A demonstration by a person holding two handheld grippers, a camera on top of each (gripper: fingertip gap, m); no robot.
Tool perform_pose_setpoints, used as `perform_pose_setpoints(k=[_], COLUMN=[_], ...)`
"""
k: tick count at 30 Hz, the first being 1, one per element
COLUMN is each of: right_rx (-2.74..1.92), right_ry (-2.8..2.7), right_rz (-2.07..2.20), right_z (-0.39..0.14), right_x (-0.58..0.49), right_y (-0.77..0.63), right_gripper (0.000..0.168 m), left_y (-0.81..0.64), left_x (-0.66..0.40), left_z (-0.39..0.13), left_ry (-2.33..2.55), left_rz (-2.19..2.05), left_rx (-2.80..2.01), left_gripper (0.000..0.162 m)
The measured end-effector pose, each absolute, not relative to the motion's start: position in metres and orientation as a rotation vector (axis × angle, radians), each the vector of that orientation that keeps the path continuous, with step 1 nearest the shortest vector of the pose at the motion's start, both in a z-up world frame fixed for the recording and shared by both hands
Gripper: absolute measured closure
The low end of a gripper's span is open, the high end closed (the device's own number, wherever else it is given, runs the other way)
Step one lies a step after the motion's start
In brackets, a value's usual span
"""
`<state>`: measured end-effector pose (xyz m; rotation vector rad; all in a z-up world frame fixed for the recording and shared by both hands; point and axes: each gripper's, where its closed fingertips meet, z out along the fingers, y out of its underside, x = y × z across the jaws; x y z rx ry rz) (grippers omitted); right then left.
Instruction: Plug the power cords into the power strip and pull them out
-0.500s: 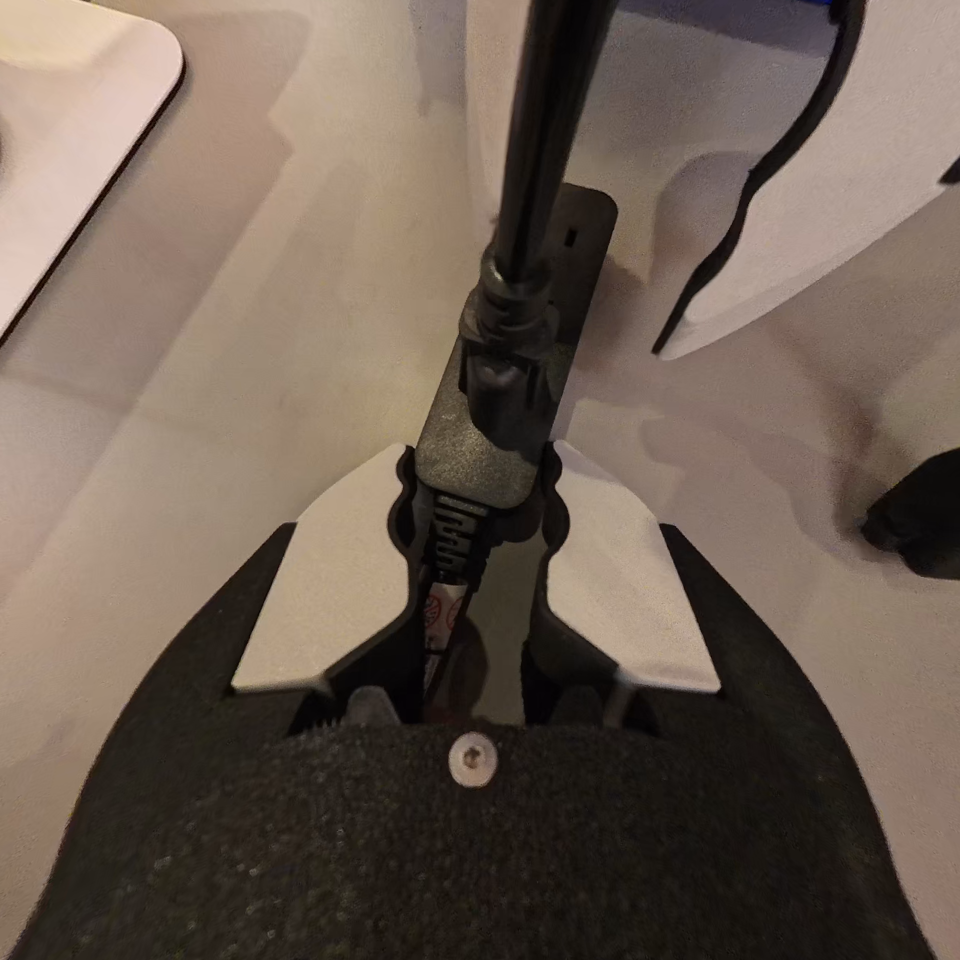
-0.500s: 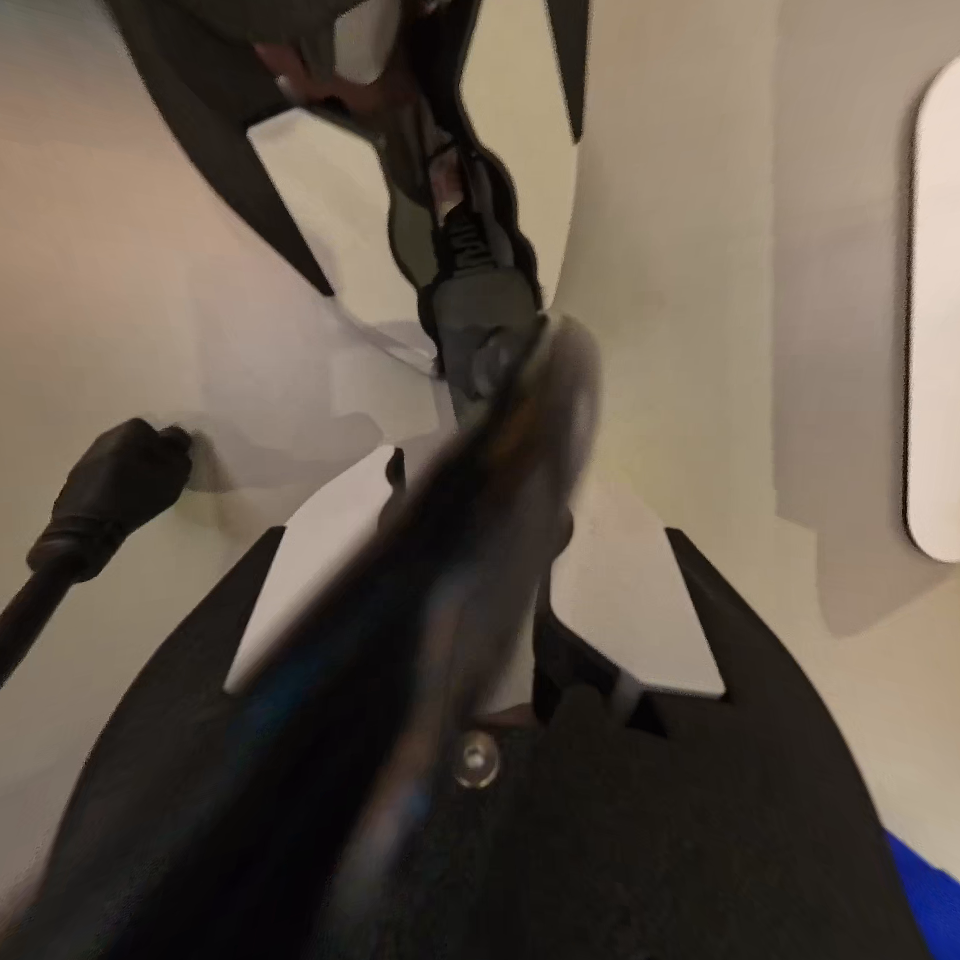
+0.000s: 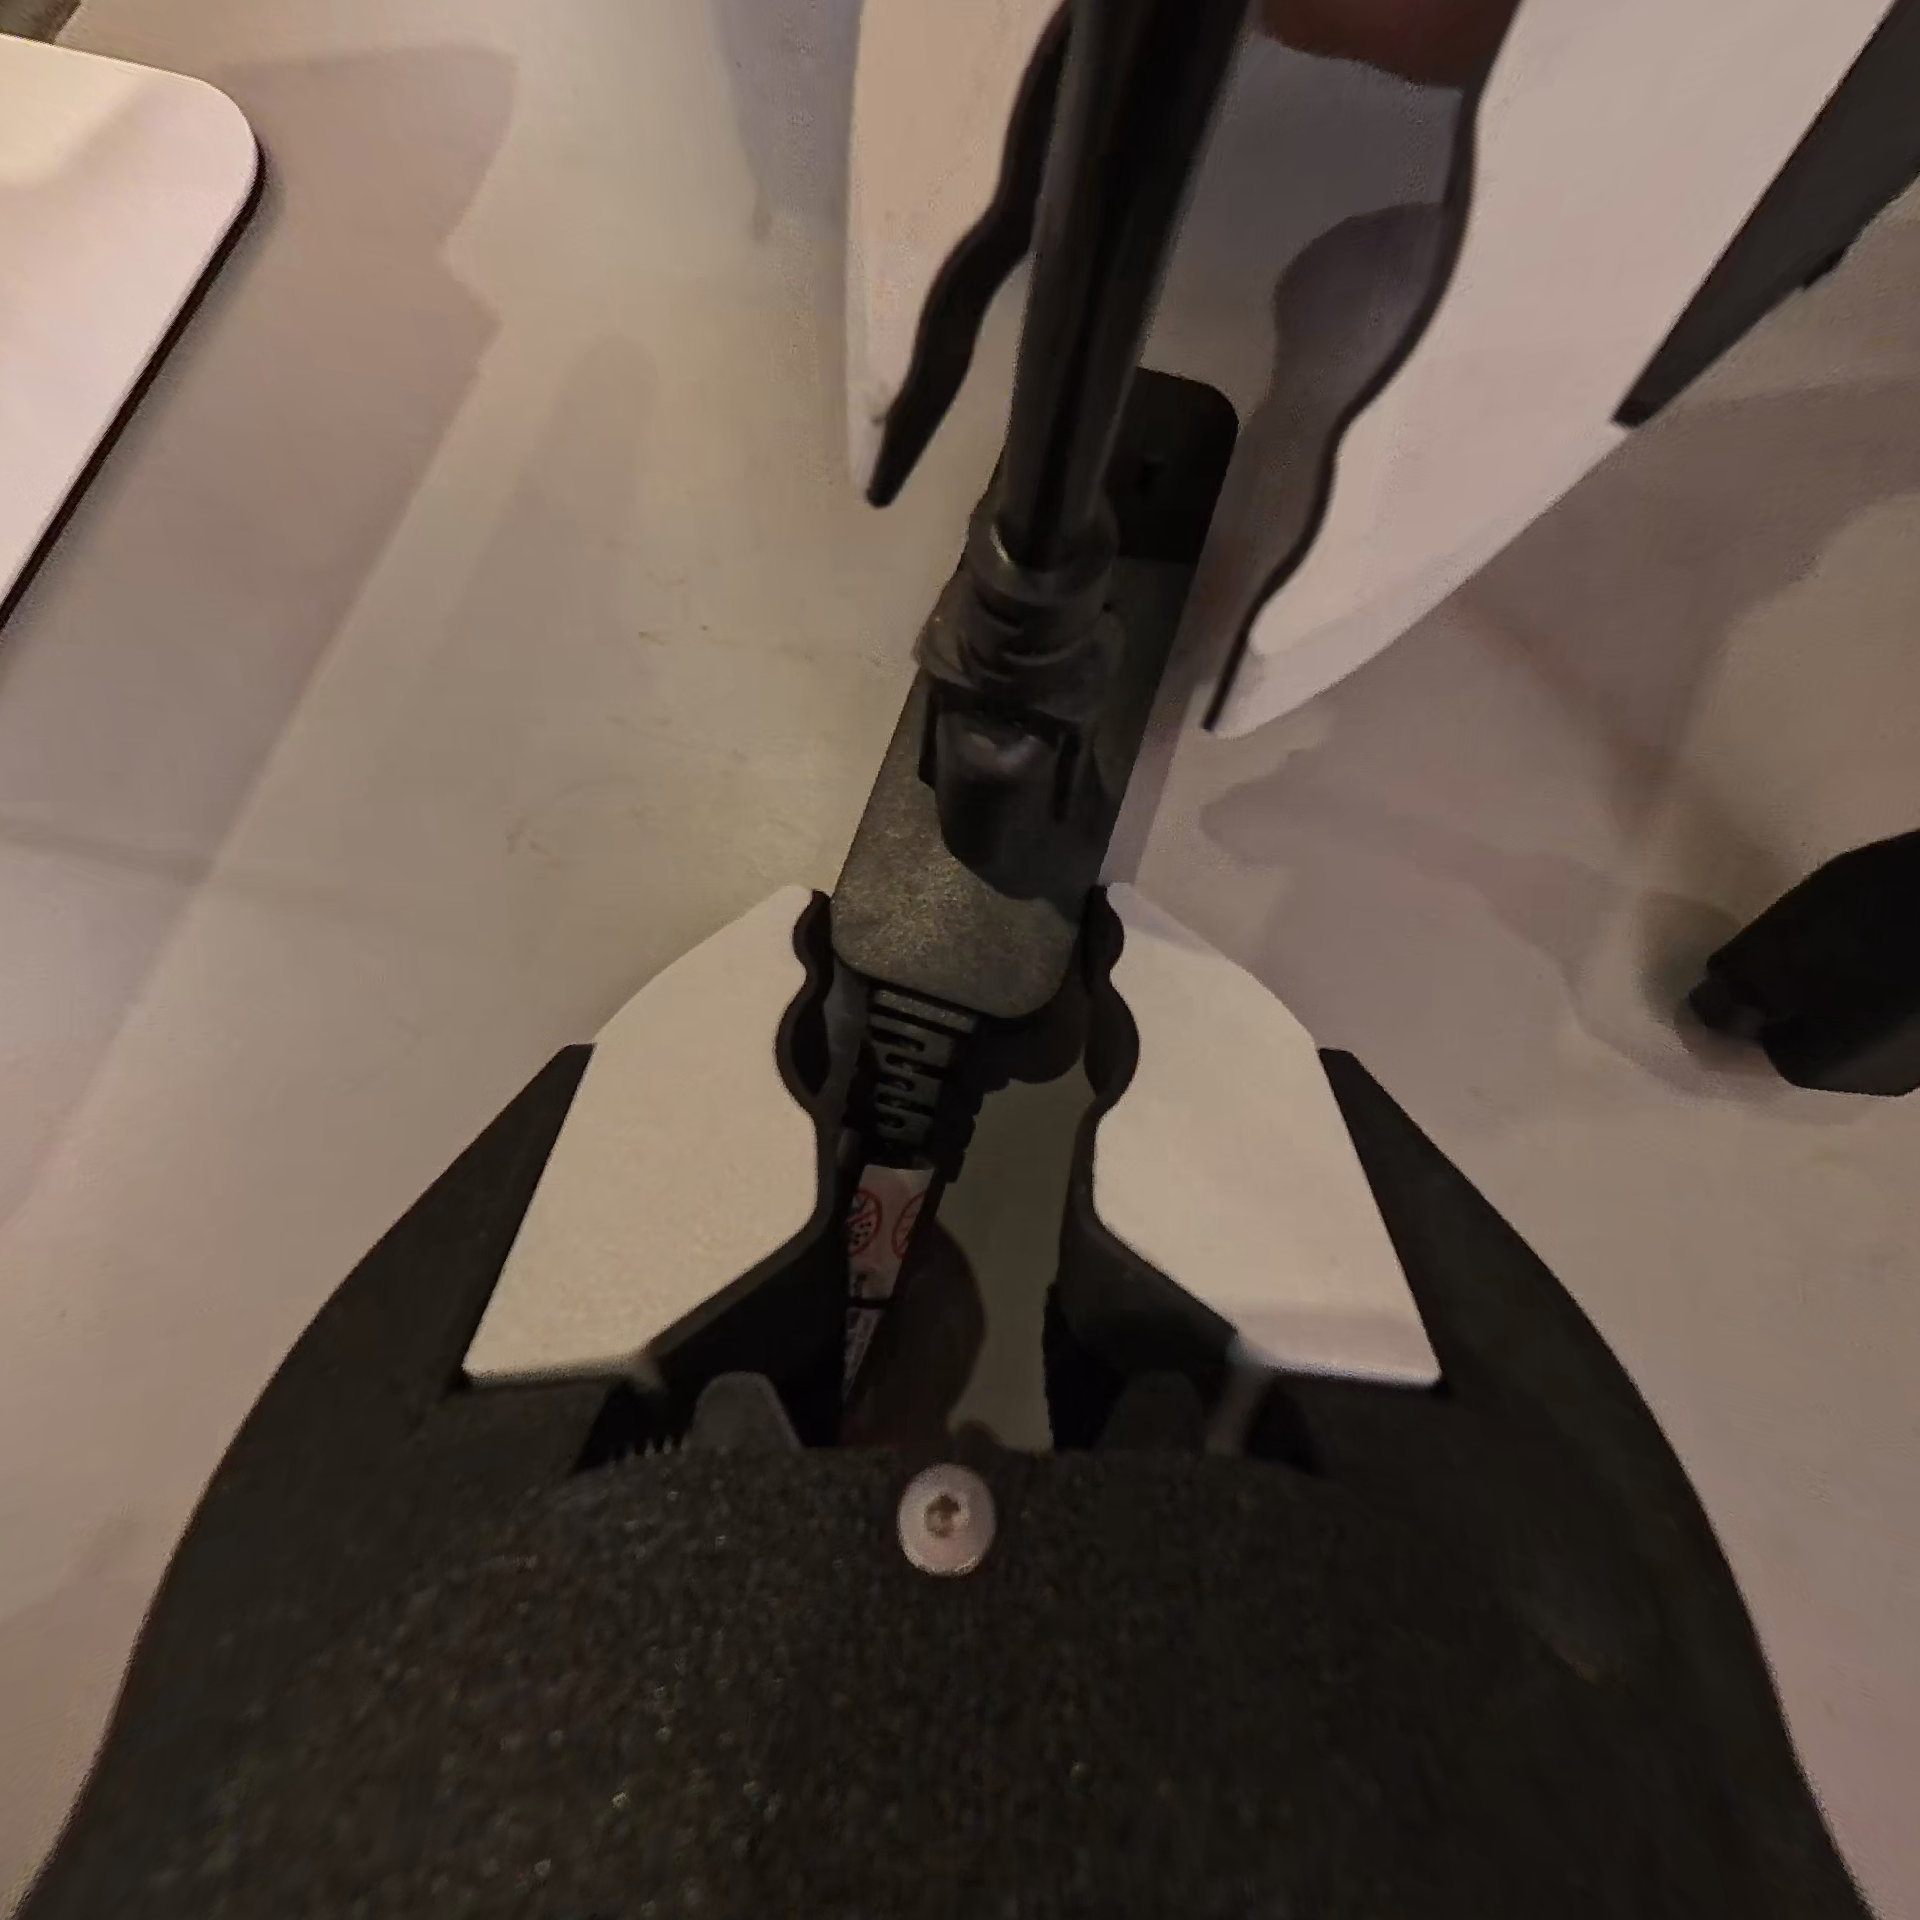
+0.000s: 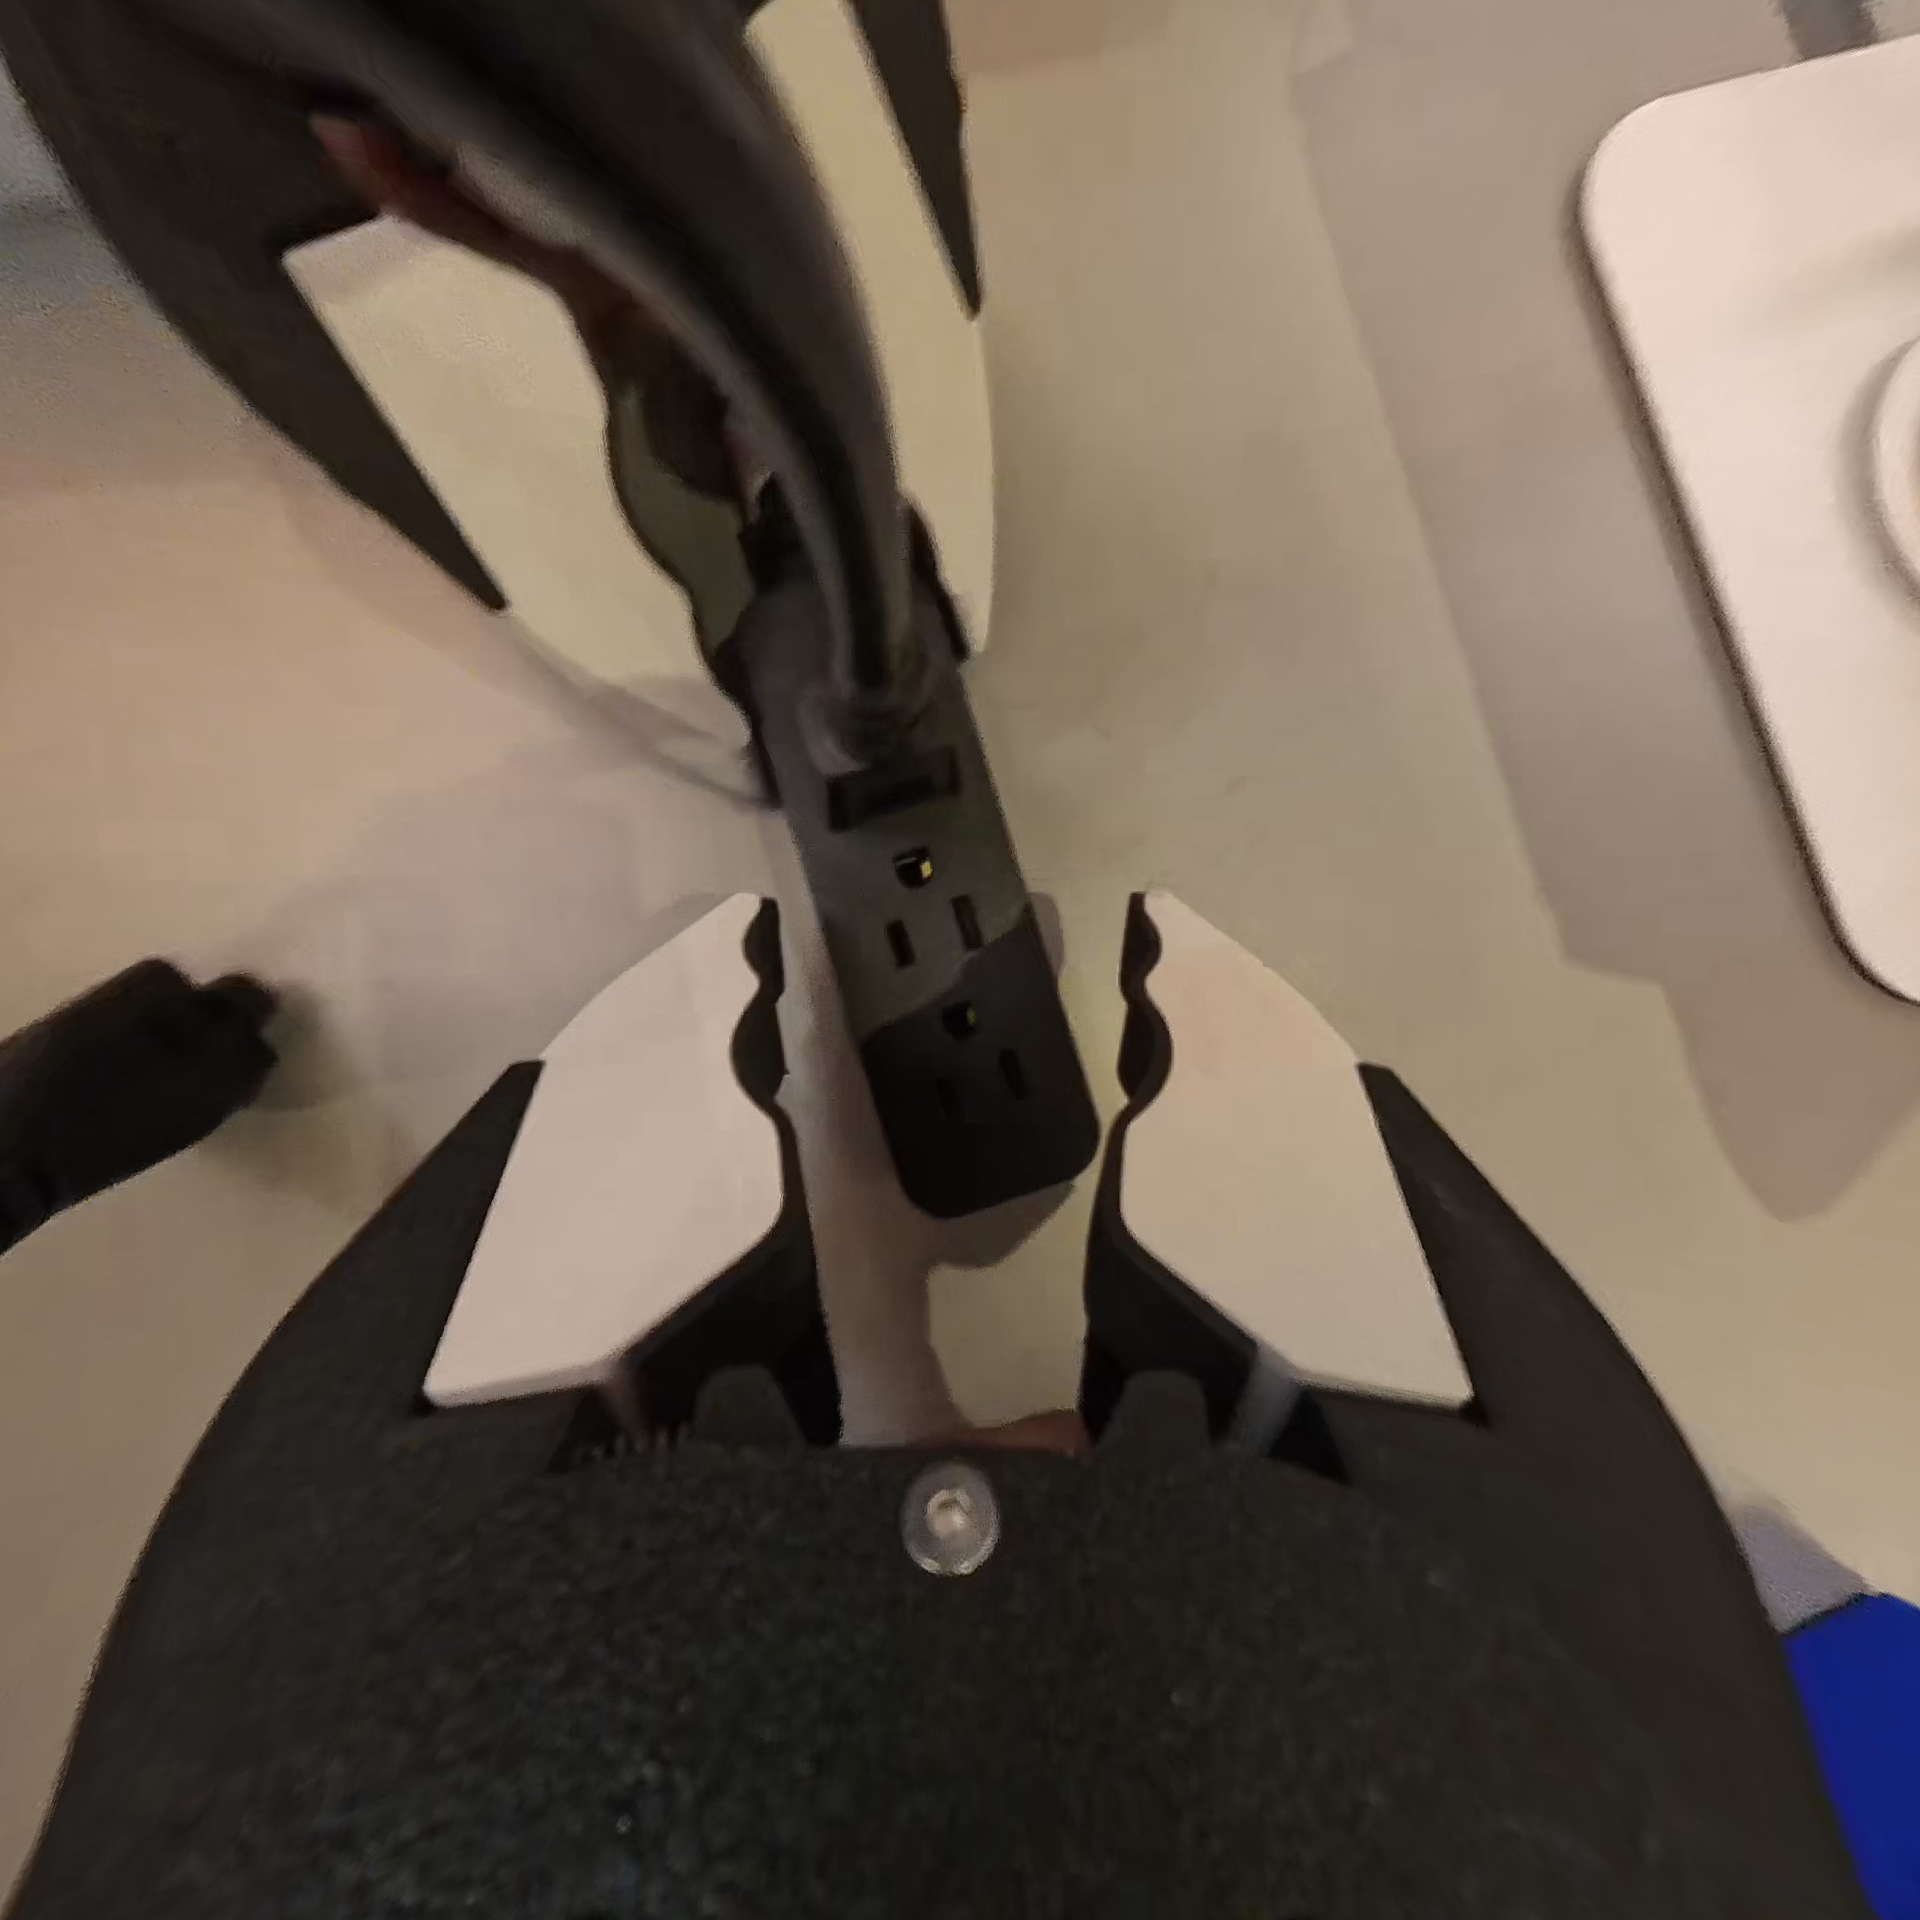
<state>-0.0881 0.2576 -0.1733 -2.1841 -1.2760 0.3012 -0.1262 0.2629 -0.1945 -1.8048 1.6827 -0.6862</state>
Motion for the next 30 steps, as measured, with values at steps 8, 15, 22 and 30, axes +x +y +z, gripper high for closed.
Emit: perform_pose_setpoints(k=[8, 15, 22, 30], right_rx=[-2.166, -2.054, -2.044, -2.036], right_ry=[-1.276, -1.274, -1.285, -1.288], right_rz=[0.442, 0.495, 0.491, 0.47], right_z=[-0.196, -0.196, -0.196, -0.196], right_x=[-0.084, -0.087, -0.087, -0.087], right_y=[0.256, 0.259, 0.258, 0.258], right_gripper=[0.118, 0.119, 0.12, 0.121], left_y=[0.263, 0.266, 0.264, 0.188], left_x=[-0.129, -0.13, -0.132, -0.195], left_z=[-0.194, -0.195, -0.174, -0.104], left_ry=[1.649, 1.59, 1.349, 1.088], left_rz=[-0.662, -0.619, -0.618, -0.762], left_rx=[-1.82, -1.865, -1.917, -1.91], left_gripper=[0.116, 0.11, 0.104, 0.115])
